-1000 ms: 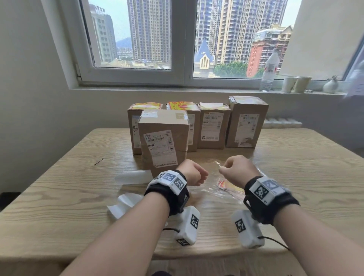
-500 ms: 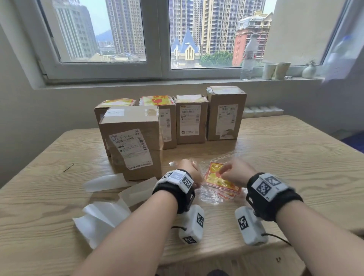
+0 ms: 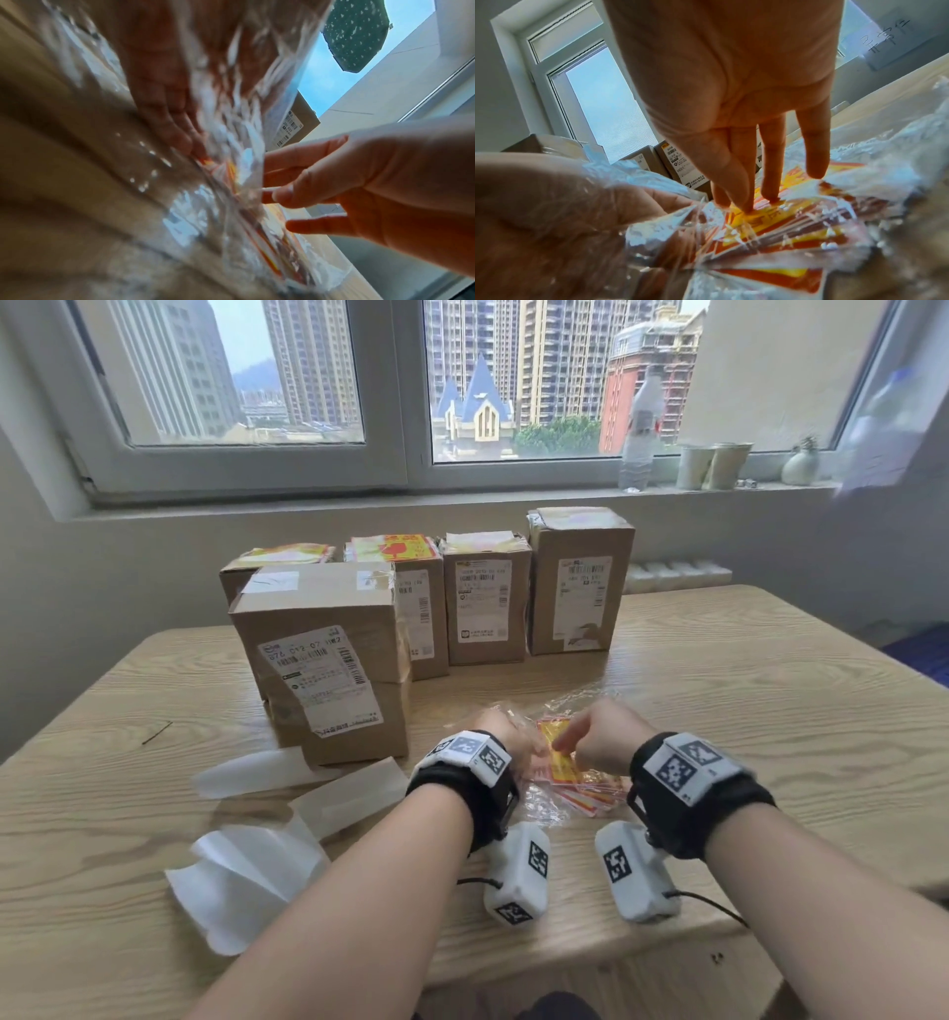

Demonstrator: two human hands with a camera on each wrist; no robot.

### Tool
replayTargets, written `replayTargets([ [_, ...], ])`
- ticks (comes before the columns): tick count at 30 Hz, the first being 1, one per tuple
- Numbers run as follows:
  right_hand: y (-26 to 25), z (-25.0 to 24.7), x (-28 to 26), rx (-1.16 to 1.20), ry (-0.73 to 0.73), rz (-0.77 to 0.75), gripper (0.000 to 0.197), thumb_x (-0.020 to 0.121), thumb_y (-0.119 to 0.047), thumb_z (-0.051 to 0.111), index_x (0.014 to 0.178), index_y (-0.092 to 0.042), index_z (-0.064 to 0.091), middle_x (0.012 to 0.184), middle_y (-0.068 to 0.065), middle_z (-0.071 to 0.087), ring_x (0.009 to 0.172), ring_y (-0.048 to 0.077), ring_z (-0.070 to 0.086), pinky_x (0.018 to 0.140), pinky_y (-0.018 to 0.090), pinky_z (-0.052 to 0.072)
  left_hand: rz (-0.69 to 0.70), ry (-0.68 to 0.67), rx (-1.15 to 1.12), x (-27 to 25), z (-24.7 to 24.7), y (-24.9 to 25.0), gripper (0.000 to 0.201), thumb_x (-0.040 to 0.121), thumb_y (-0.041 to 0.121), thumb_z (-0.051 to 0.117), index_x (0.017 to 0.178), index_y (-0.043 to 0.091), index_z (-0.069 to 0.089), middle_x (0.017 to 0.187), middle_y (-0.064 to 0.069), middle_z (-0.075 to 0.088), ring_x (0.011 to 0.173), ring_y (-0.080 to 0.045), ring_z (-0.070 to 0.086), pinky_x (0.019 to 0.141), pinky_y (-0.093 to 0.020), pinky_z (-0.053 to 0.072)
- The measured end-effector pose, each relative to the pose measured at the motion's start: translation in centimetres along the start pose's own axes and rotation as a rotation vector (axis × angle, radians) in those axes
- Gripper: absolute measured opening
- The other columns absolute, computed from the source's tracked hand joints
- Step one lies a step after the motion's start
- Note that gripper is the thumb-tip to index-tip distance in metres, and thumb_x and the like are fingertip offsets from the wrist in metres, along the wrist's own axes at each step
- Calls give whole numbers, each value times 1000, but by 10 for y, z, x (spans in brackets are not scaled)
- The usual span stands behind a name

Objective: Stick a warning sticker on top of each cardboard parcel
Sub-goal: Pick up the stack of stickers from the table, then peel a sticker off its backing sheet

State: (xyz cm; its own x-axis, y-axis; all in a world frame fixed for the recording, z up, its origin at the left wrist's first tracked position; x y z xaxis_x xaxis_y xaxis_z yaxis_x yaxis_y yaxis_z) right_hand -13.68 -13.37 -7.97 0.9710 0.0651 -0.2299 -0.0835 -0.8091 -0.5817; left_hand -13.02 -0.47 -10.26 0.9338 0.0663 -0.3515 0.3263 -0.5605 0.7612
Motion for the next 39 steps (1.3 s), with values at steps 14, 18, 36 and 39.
replayTargets([
  [14, 13, -1, -3, -32, -64, 33, 45, 75, -3, 77, 115, -19, 69, 126, 2, 63, 116, 20, 56, 90, 31, 44, 37, 30, 406, -20, -1, 13, 50, 79, 34, 75, 117, 6, 62, 119, -7, 64, 110, -21, 63, 94, -32, 52],
  [18, 11, -2, 0, -55, -81, 26, 48, 74, -4, 78, 119, -18, 68, 127, 1, 63, 117, 20, 56, 93, 32, 45, 30, -20, 447, -22, 1, 14, 49, 81, 35, 73, 121, 8, 60, 118, -6, 63, 108, -19, 61, 93, -30, 51],
  [36, 13, 1, 5, -207, -31, 24, 63, 71, -2, 79, 128, -20, 61, 132, 2, 58, 118, 22, 55, 91, 31, 49, -30, 35, 149, 4, -7, -7, 26, 90, 11, 61, 68, 10, 45, 74, -5, 51, 84, -24, 51, 76, -28, 45],
  [39, 15, 1, 5, -265, -31, 30, 61, 71, -7, 80, 127, -18, 60, 126, 2, 62, 110, 20, 59, 88, 29, 50, -38, -3, 161, 8, -7, -7, 19, 92, 15, 62, 78, 7, 52, 82, -7, 59, 88, -24, 60, 77, -29, 50],
])
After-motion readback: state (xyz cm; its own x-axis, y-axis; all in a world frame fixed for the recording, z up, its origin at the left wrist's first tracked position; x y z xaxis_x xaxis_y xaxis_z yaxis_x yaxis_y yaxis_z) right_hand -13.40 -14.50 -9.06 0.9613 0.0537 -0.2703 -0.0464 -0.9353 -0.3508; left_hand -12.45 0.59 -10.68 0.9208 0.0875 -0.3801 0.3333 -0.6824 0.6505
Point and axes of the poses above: each hand's wrist, its own x-axis towards the middle knuckle, its own z-axis out of the palm, y = z × x, the point moved 5 cm from there along x, towards the middle knuckle
